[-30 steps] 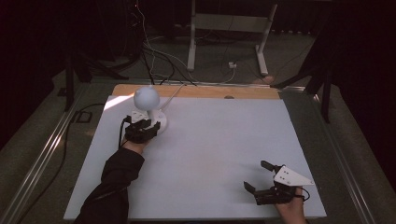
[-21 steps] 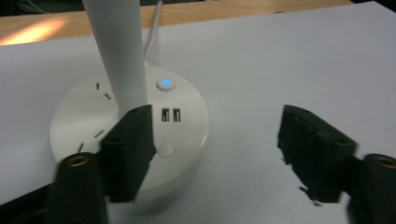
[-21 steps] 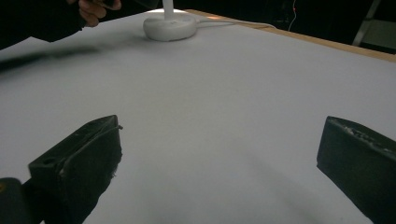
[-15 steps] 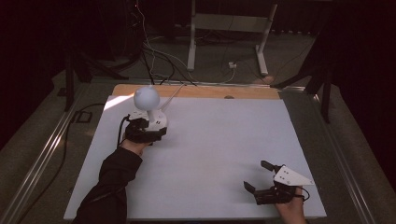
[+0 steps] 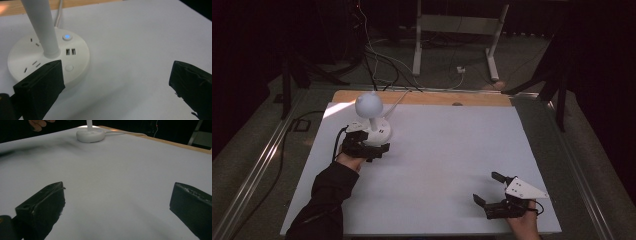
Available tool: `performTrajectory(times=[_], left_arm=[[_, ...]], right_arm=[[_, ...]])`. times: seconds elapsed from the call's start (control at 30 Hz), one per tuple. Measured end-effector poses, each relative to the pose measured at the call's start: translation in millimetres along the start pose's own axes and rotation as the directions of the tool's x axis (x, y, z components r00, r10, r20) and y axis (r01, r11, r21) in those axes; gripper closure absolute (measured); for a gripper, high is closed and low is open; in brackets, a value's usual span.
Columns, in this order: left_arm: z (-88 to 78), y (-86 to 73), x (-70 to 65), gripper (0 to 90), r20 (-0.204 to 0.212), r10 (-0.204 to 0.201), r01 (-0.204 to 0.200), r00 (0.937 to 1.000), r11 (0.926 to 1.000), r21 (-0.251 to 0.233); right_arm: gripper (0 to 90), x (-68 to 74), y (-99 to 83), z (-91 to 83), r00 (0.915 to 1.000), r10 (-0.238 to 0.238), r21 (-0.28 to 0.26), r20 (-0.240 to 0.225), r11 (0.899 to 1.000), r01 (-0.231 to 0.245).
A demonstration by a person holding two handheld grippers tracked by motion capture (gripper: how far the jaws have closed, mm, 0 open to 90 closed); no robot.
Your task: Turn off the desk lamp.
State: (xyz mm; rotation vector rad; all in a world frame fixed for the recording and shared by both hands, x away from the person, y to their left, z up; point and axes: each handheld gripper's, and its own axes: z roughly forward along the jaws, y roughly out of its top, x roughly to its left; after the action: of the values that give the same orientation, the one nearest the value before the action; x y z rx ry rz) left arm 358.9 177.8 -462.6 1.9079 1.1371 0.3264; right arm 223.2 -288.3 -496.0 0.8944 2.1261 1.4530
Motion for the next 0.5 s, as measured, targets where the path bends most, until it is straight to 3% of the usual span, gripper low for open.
performTrajectory(times=[0.5], left_arm=[[-28.3, -19.6, -13.1, 0.6, 0.041, 0.034, -0.034, 0.9986, 0.9994, -0.007]], right_arm=[[0.0, 0.4, 0.1, -0.3, 1.0000, -0.002, 0.000, 0.000, 1.000, 0.002]])
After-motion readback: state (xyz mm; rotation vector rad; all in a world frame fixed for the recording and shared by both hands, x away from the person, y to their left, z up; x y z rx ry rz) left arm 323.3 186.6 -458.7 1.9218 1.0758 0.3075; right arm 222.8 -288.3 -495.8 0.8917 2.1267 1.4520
